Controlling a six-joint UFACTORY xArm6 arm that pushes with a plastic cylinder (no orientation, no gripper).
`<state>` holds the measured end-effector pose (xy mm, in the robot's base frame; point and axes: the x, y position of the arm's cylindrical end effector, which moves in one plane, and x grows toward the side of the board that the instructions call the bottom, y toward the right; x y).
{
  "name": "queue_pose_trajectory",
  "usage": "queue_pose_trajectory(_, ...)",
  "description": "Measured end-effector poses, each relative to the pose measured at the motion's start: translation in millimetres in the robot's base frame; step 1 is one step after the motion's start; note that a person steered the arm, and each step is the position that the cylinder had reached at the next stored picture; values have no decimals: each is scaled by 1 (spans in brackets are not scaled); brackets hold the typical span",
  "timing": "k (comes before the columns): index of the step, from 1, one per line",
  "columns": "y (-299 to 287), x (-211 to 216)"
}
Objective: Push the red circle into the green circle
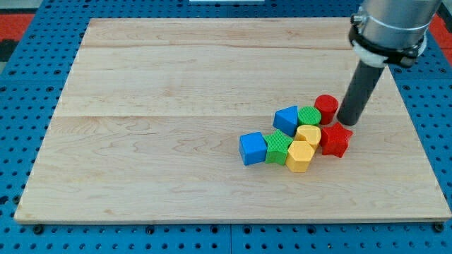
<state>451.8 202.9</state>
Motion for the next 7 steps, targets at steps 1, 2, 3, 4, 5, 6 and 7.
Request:
queue_pose_trajectory(1, 27, -36)
queue_pose_trajectory(2, -1, -68)
queue_pose_trajectory(3, -3, -49)
queue_pose_trajectory(4, 12, -35)
queue_pose_trajectory(5, -18, -29)
queue_pose_trajectory(6, -42, -22)
queue_pose_trajectory(7, -49, -6)
